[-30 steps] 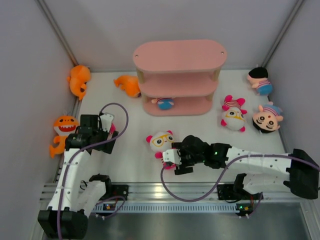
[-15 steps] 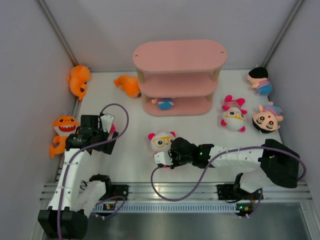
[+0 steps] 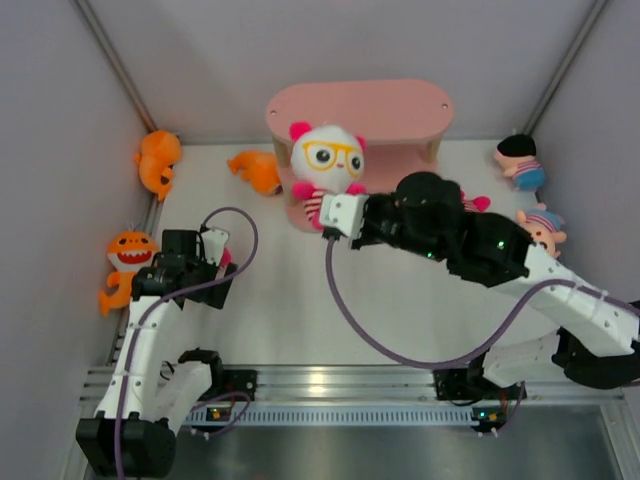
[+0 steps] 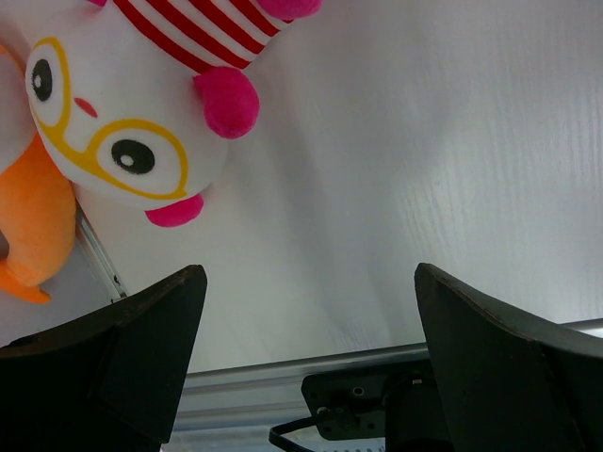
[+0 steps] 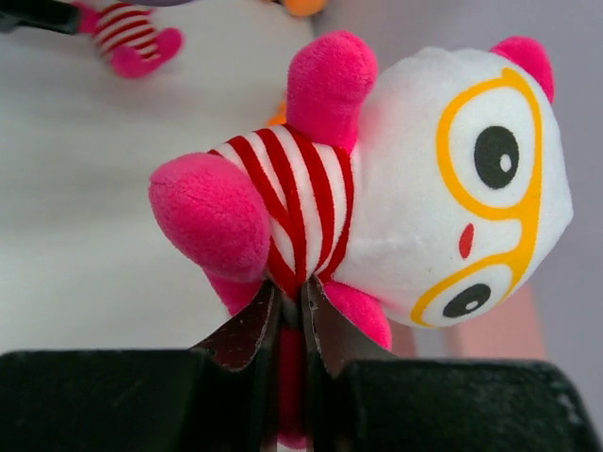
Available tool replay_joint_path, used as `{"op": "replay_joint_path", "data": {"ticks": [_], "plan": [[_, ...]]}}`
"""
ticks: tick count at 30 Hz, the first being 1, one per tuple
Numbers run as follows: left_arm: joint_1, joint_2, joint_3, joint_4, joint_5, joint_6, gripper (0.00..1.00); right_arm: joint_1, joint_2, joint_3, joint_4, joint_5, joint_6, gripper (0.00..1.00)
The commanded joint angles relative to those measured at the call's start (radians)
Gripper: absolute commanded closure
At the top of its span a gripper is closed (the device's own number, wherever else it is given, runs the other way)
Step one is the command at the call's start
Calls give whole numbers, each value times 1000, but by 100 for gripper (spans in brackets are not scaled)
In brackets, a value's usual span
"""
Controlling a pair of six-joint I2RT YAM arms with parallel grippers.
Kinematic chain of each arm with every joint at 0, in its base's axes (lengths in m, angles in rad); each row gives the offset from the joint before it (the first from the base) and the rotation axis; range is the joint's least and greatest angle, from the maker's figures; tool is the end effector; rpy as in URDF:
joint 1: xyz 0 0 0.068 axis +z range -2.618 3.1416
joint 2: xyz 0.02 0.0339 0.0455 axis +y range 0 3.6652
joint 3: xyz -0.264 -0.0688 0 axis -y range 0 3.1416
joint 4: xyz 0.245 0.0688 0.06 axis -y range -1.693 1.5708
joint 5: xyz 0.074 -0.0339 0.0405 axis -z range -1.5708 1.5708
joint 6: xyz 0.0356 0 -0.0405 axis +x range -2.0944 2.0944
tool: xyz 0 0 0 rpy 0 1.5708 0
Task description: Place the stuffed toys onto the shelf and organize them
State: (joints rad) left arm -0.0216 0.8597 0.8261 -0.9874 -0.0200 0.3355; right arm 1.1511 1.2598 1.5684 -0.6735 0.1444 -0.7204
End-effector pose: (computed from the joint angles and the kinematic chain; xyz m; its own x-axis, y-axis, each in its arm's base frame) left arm 0.1518 -0.0026 0.2718 -0.8012 0.3466 -0.4878 0.2912 0.9380 0.1881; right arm 0.1092 0.2321 0.4574 0.4507 -0.5919 -0.6682 -0.7339 0.1803 -0.6548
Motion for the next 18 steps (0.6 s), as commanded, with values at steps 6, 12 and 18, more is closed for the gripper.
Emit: {"op": "replay_joint_path", "data": {"ticks": [6, 12, 18], "plan": [[5, -8, -7, 39, -1, 5, 2, -351, 165, 470, -296, 101, -217, 99], [5, -10, -7, 39, -3, 5, 2, -517, 325, 616, -353, 87, -289, 95], [5, -5, -7, 39, -3, 2, 2, -671, 368, 653, -310, -96, -286, 94]]}}
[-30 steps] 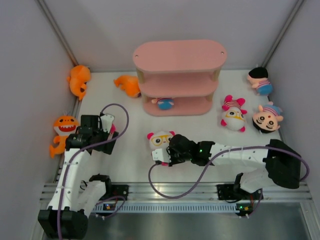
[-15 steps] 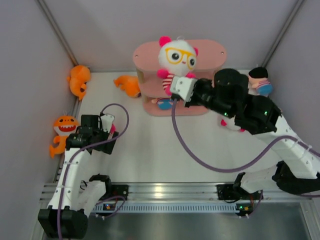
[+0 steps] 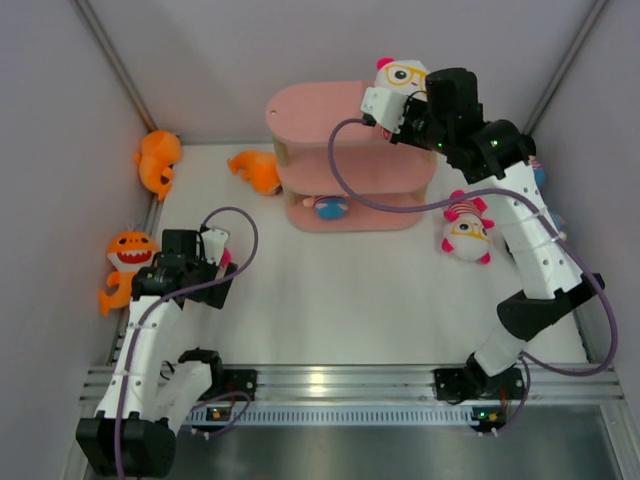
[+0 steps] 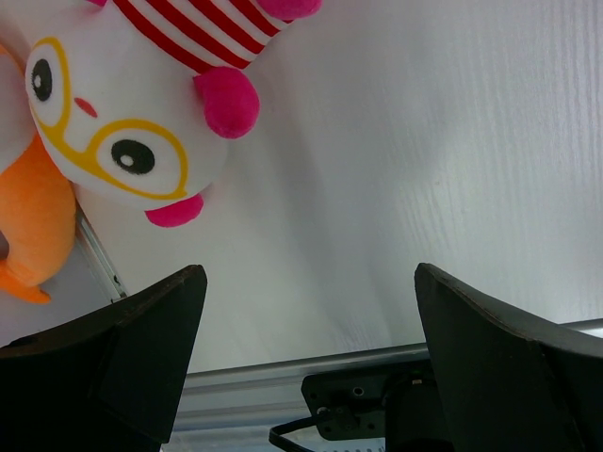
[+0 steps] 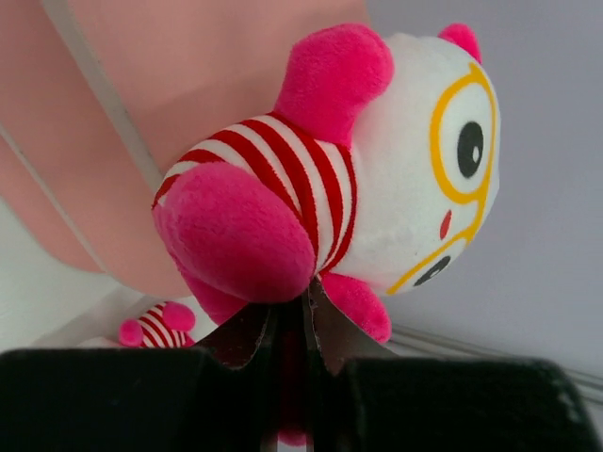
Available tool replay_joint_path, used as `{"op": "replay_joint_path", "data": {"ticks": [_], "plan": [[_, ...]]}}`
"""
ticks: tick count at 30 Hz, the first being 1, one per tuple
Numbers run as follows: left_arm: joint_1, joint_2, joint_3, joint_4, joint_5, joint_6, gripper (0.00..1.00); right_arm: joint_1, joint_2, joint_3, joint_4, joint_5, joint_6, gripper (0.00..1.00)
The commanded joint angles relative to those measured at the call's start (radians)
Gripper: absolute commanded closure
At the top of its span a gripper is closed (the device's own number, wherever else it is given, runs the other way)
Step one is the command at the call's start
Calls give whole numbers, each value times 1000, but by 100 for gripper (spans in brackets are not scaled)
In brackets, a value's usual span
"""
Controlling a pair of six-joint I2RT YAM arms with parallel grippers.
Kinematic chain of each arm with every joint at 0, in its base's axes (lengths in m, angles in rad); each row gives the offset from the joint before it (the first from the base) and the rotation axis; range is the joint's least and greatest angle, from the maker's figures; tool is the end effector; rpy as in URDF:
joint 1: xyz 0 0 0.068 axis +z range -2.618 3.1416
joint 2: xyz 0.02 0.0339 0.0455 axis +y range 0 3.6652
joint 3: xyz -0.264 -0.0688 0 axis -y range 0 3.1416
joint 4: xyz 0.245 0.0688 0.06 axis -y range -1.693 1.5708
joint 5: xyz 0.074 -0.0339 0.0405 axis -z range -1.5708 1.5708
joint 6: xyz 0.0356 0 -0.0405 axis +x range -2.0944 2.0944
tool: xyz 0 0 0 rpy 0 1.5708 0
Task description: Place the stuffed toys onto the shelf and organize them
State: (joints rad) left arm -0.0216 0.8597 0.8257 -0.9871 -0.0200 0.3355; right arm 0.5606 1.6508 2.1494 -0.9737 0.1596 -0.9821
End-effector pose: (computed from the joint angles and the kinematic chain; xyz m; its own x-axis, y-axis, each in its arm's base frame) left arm 0.1518 -0.0026 0.2717 -0.8013 0.3466 -0.4877 0.2912 0.9380 0.1881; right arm 0.2780 0.1678 0.4966 0.1219 -0.8930 -0.4333 -0.5472 0.3038 -0.7799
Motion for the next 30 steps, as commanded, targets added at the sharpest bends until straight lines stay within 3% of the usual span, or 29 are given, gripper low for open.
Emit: {"op": "replay_joint_path", "data": {"ticks": [1, 4, 6, 7, 8, 11, 14, 17, 19, 21, 24, 26, 28, 30], "plan": [[5, -7, -7, 39, -3, 2, 2, -85, -25, 63, -16, -135, -45, 94], [5, -8, -7, 39, -3, 4, 2, -105, -40, 43, -25, -230, -64, 92], [5, -8, -7, 41, -5, 4, 2, -114, -46, 41, -33, -255, -64, 85], [5, -8, -7, 41, -5, 2, 2, -116, -52, 38, -34, -256, -66, 79], [5, -10, -7, 41, -6, 0, 2, -117, -59, 30, -31, -258, -67, 60], [5, -8, -7, 39, -5, 2, 2, -116, -92, -14, 6, -253, -63, 31], [5, -11, -7, 41, -3, 0, 2, -116, -144, -63, 85, -221, -17, 17], [5, -10, -7, 41, -3, 3, 2, -119, -250, -138, 257, -229, 103, 14], [5, -10, -7, 41, -3, 4, 2, -117, -385, -267, 472, -210, 323, 9], [5, -11, -7, 41, -3, 2, 2, -119, -524, -380, 585, -79, 510, 2], [5, -16, -7, 39, -3, 4, 2, -120, -652, -662, 632, 174, 812, 2], [5, -16, -7, 41, -1, 3, 2, -129, -693, -790, 633, 346, 902, 2], [5, -16, -7, 41, 0, 4, 2, -177, -735, -975, 630, 368, 1059, 2], [5, -17, -7, 41, 0, 5, 2, -276, -753, -1083, 650, 279, 1166, 2]]}}
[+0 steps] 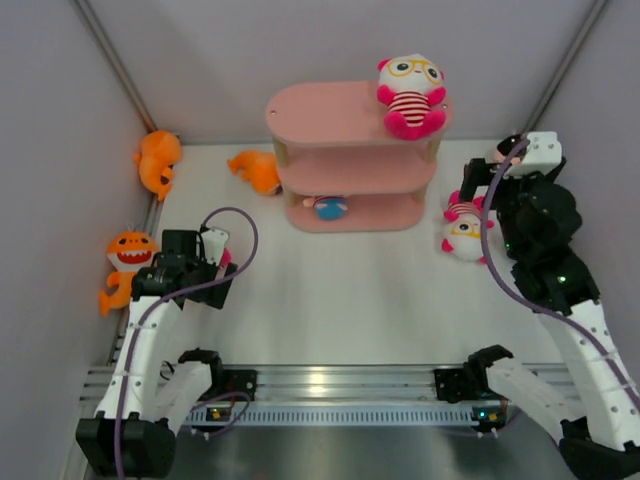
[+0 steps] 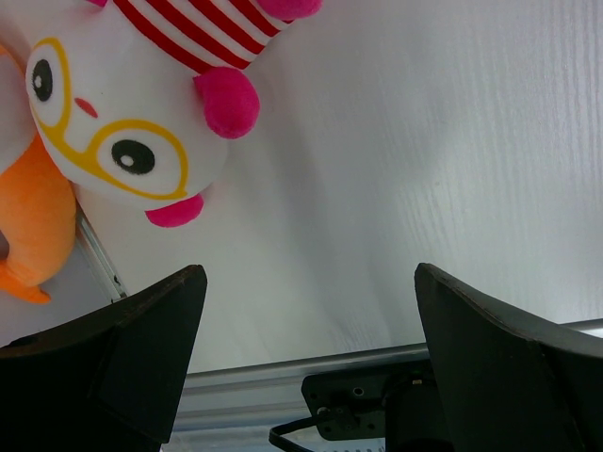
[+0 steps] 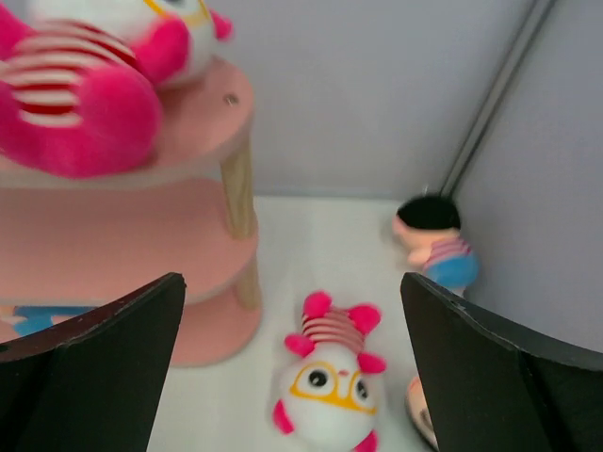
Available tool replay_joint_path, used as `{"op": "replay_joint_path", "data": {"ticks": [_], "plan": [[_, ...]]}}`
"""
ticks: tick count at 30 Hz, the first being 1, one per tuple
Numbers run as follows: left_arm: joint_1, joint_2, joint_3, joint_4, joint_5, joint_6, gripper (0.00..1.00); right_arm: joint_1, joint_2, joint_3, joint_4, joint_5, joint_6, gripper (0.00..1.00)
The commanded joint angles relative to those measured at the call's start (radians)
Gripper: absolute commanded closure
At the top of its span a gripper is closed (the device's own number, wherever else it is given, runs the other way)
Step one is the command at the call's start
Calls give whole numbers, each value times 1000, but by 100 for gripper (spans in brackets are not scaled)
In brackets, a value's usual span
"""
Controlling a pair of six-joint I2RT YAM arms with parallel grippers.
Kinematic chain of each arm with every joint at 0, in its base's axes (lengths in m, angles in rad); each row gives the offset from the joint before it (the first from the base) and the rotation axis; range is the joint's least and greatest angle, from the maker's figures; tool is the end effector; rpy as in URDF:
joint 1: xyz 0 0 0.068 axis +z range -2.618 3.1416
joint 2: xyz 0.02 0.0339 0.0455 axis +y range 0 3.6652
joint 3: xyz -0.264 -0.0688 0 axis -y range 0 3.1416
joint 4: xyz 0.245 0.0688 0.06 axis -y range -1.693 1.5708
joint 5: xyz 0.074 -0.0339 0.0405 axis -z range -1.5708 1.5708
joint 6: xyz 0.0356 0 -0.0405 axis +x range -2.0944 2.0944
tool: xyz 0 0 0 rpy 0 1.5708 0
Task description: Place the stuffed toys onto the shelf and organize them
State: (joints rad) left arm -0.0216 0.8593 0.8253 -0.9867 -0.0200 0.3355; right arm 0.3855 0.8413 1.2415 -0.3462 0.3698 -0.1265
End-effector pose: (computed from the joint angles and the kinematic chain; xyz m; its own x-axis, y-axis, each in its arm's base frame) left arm 0.1518 -0.0026 0.2717 -0.8011 0.3466 -0.4880 0.2911 0.9380 0.1882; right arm 0.1469 0.0457 0.4668 0.0517 -0.1060 -0.9930 -0.0097 0.9943 -0.1066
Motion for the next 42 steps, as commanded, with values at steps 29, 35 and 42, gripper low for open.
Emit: {"op": "replay_joint_path", "data": {"ticks": [29, 35, 42], "plan": [[3, -22, 9, 36, 50, 25, 2, -485, -81, -432, 109, -208, 294, 100], [2, 7, 199, -1, 205, 34, 2, -484, -274, -199, 53, -328, 136, 100], [2, -9, 393, -29, 513, 45, 2, -452, -105, 111, 4, -1318, 105, 96]]}}
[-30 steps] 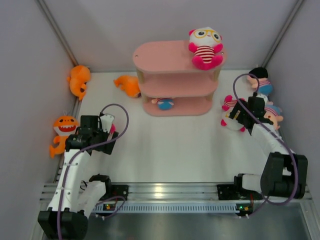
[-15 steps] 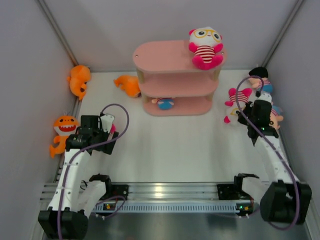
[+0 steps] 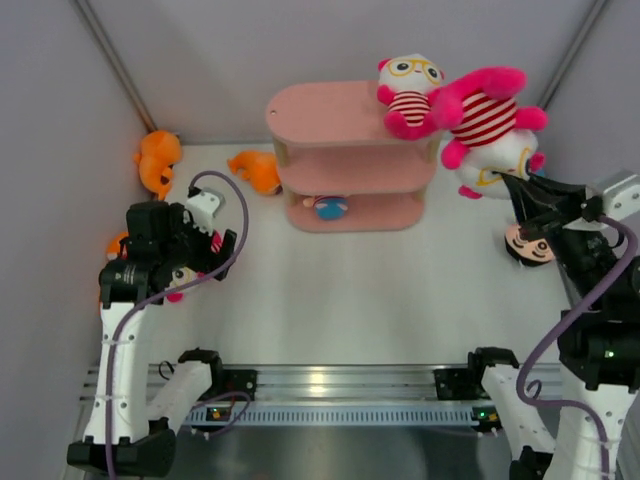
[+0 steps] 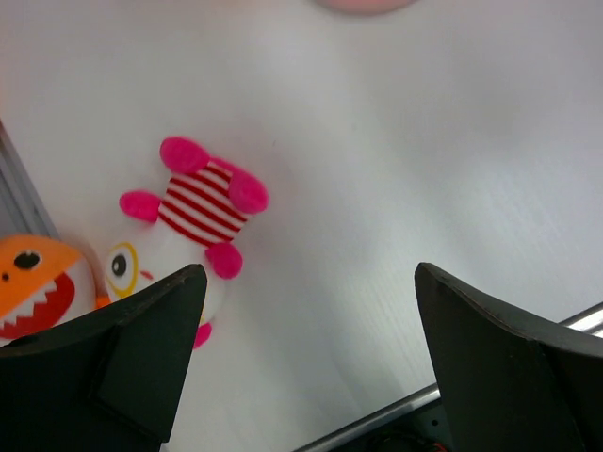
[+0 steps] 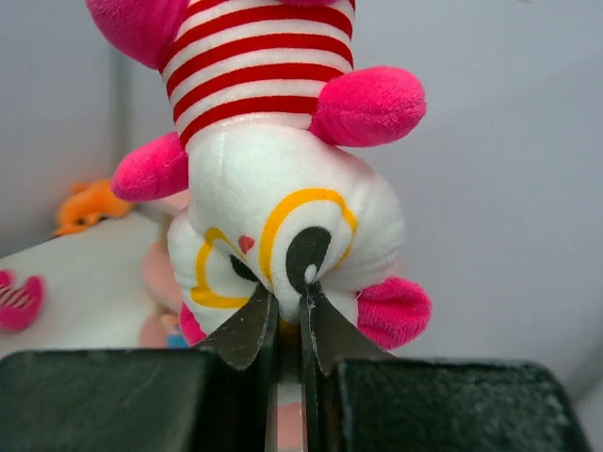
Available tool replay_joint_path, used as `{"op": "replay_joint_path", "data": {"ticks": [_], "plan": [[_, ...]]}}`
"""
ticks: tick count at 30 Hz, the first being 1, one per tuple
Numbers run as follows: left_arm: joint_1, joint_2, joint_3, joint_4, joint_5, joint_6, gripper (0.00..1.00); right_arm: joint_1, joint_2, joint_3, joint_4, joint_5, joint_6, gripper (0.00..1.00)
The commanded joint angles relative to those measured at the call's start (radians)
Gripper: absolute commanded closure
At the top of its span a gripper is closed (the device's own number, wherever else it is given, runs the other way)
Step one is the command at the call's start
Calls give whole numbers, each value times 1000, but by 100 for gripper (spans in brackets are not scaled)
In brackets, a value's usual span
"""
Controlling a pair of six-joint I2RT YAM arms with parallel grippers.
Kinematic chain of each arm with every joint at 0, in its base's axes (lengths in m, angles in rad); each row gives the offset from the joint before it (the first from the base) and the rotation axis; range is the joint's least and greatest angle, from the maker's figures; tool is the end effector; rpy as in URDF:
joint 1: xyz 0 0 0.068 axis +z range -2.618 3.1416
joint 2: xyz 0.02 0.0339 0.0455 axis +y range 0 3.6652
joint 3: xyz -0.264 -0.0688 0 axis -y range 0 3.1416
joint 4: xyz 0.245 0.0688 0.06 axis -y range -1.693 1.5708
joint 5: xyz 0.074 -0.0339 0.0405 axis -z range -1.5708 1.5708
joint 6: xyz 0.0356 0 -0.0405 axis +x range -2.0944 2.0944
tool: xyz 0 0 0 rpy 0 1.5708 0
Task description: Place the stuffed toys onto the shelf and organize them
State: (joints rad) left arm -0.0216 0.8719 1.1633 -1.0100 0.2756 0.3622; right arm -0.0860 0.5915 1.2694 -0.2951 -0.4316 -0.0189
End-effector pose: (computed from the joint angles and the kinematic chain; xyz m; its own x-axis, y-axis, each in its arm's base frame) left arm 0.1488 -0.0129 0.3722 -0.5356 0.3526 -0.7674 0.4441 0.8904 0.0992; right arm 0.0538 0.0103 0.5008 0.3779 -0.0498 -0.9245 -0.3015 0.9375 -0.1738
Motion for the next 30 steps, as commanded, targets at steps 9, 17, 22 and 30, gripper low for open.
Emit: {"op": "replay_joint_path", "data": {"ticks": [9, 17, 22, 30], "plan": [[0, -108, 1, -7, 419, 80, 2, 772, 490, 306, -618, -66, -453, 99], [-12, -129, -34, -143, 467, 387, 2, 1006, 922, 470, -825, -117, -662, 98], [-38, -123, -112, -217, 398, 605, 2, 1006, 1028, 482, -789, -171, -702, 99], [-70, -88, -117, -326, 445, 968, 2, 1002, 1214, 591, -869, -260, -808, 100]]}}
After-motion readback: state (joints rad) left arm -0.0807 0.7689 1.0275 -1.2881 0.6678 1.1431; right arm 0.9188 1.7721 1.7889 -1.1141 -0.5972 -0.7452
